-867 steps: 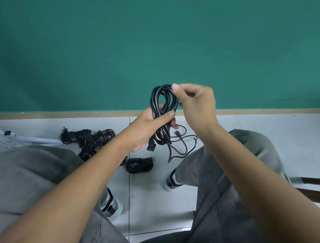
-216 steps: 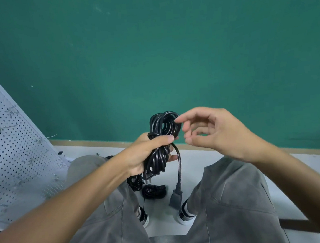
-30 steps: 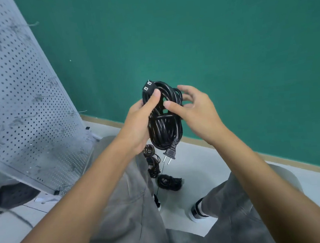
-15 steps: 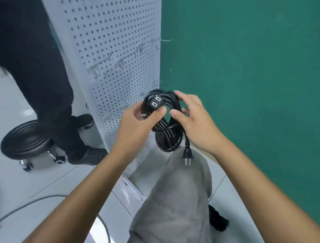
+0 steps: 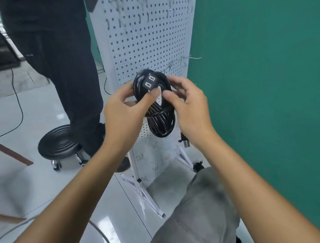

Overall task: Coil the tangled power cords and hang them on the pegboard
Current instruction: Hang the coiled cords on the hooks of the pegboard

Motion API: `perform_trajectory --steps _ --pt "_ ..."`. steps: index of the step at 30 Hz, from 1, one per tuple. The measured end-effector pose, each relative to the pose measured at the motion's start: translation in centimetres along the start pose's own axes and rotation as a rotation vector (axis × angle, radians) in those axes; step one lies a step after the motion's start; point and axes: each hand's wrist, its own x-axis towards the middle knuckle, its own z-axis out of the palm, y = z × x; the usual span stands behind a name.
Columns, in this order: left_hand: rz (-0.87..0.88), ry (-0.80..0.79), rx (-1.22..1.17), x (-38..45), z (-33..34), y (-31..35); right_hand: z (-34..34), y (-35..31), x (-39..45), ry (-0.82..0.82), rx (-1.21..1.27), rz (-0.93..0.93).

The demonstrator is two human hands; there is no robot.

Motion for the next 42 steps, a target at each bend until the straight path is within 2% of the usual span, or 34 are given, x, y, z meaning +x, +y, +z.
perform_trajectory --steps 7,26,31,35,42 --pt "0.04 -0.004 0.028 5.1 -0.2 1.4 1.1 -0.5 5.3 -0.001 -0.007 -0.102" --pt "-0.049 0.105 0.091 9.4 -1.2 -1.5 2.8 1.6 11.7 -0.316 0.001 -0.053" --pt "-0.035 0.144 0.066 10.2 -0.8 -1.2 2.4 1.2 12.6 -0.342 0.011 -0.087" --pt "-0.069 0.122 0.099 10.4 -0.1 -1.4 2.0 1.9 13.1 -0.358 -0.006 -0.036" --pt "-0.101 0.186 0.135 10.6 -0.2 -2.4 2.3 2.5 13.2 -0.416 -0.04 0.017"
